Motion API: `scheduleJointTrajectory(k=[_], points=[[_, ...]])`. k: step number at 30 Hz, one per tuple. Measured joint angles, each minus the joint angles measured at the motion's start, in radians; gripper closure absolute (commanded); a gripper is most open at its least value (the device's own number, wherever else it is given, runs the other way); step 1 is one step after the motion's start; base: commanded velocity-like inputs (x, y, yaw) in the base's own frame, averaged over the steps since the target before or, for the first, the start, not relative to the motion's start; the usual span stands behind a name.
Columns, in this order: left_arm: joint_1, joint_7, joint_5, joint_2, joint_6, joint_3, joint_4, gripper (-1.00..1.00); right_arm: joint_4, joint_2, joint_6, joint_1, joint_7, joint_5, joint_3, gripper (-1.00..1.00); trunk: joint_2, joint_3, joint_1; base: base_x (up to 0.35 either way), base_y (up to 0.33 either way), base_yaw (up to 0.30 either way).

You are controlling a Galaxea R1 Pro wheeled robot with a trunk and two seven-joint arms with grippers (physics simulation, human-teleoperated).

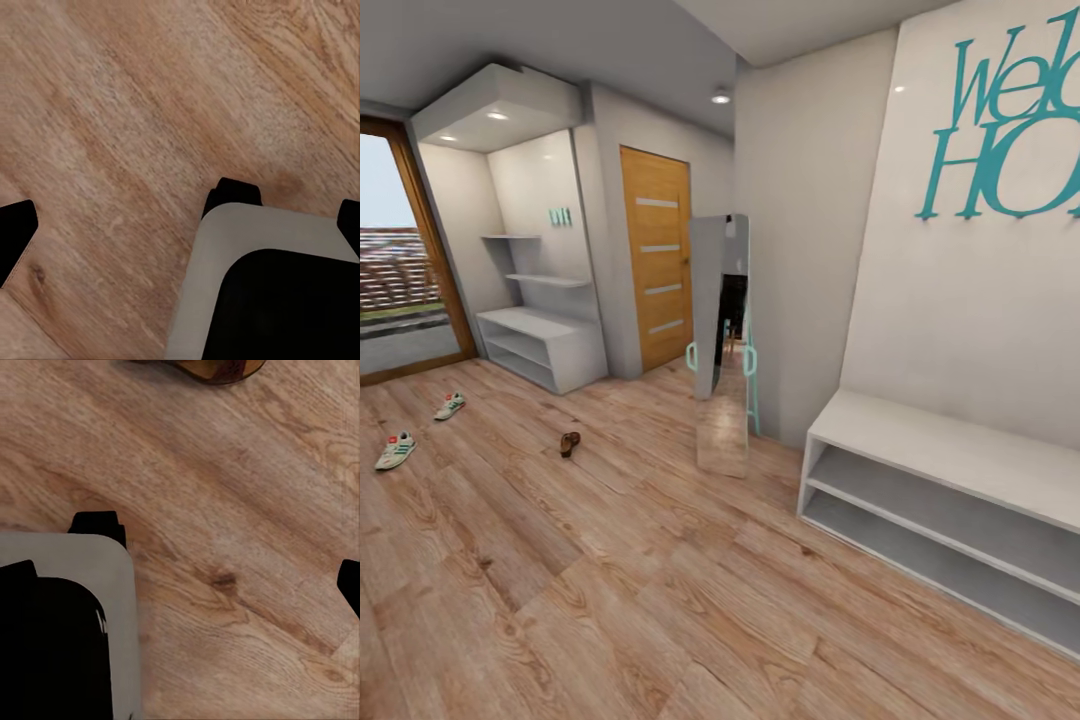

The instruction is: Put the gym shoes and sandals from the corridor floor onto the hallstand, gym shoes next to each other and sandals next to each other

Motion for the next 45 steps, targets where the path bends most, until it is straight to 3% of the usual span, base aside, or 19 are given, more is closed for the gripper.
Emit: scheduleJointTrajectory(k=[13,45], points=[[0.0,0.001,0.0,0.0,0.001,0.0,-0.001,-1.0,0.0,0.002,-0.01,-0.001,0.0,0.0,0.0,-1.0,0.0,-0.006,0.0,0.0,0.154,0.068],[-0.001,0.004,0.002,-0.005,0.004,0.0,-0.004,-1.0,0.0,0.003,-0.014,-0.009,0.0,0.001,0.001,-1.0,0.0,-0.044,0.0,0.0,0.007,0.188]])
